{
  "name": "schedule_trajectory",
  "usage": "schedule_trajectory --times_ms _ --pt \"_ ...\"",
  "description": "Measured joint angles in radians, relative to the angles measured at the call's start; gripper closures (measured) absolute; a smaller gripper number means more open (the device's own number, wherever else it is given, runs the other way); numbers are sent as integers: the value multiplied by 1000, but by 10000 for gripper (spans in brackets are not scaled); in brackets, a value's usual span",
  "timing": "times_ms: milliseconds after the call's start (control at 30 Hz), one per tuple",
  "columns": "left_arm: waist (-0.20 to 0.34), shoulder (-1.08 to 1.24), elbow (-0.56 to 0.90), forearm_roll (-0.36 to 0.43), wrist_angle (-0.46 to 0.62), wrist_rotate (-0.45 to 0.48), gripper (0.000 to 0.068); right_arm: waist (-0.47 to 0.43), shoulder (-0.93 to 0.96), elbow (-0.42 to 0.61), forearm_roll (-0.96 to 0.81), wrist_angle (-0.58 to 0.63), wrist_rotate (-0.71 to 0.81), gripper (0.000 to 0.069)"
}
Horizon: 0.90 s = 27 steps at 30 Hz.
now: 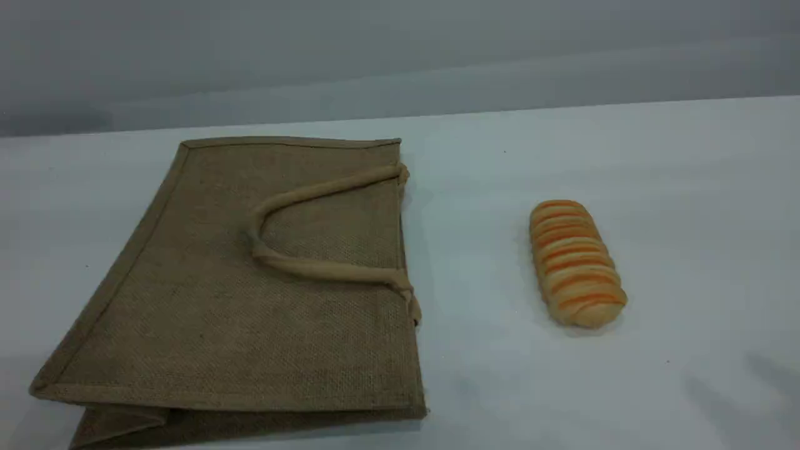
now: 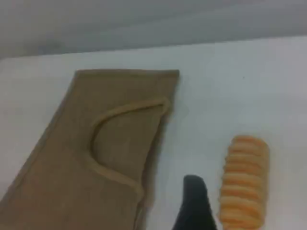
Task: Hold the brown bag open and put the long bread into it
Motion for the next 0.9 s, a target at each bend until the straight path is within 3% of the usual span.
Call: schedule_trajectory --times_ms 267,400,633,900 --pt "0 342 -126 -55 -44 22 172 0 293 -69 323 -18 -293 233" --pt "0 499 -209 -148 -40 105 172 0 402 -125 432 -12 -393 233" --pt "-3 740 -349 -292 -36 197 172 0 526 -180 449 -4 -422 233" --pt "-69 948 -480 -308 -31 203 172 0 567 -180 483 -8 -468 233"
